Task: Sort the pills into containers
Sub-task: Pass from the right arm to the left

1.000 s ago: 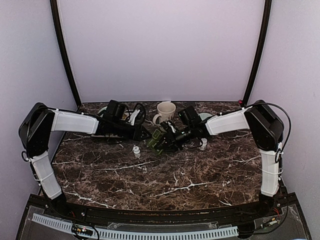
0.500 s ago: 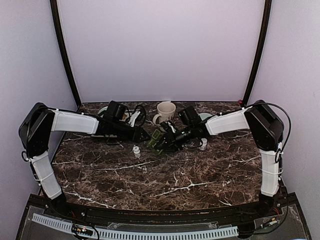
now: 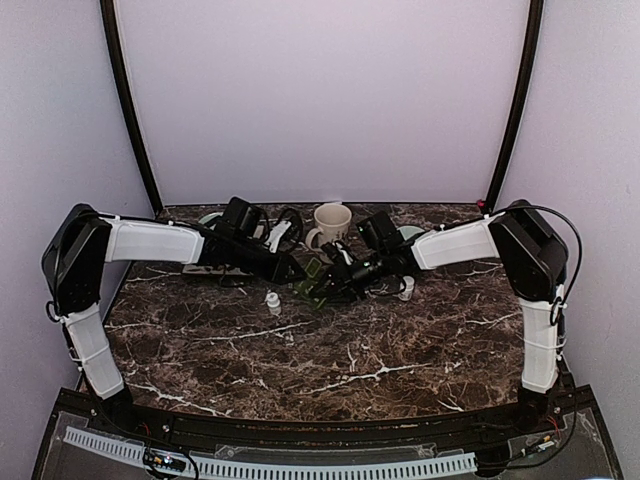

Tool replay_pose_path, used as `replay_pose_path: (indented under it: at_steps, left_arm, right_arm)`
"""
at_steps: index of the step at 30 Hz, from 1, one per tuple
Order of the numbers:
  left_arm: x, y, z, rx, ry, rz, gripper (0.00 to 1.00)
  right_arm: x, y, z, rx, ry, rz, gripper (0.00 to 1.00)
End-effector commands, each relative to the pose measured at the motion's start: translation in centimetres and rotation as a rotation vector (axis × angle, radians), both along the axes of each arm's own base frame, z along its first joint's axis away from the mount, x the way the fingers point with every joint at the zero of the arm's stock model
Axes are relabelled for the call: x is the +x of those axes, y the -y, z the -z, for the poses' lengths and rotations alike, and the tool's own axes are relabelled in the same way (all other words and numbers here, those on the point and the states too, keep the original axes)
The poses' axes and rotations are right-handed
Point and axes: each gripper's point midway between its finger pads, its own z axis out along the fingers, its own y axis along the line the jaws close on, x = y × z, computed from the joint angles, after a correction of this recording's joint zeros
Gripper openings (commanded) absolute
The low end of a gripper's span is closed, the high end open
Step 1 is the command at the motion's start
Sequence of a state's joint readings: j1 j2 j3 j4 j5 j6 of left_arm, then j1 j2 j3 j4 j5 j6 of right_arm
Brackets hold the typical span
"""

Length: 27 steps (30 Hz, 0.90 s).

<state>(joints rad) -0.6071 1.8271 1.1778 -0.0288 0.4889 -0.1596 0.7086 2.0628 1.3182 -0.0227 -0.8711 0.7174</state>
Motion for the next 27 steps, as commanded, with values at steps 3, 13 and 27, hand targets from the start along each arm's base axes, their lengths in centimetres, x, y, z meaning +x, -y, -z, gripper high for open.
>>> replay_pose_path:
  at_steps: [3,13,27]
  left_arm:
    - [-0.6,0.9,0.9,0.096,0.023,0.033,0.19]
    - [-1.3,0.9,1.3,0.117,0.014,0.046,0.21]
    - [-1.2,0.4,2.0,0.146,0.008,0.025,0.26]
  right_arm:
    - [0.6,-0.6,-1.5,0.046,0.029,-0.012,0.02]
    - [0.6,-0.5,-1.4,0.044,0.029,-0.010,0.02]
    - [0.5,-0.4,-1.8,0.047,0.035,-0.008,0.02]
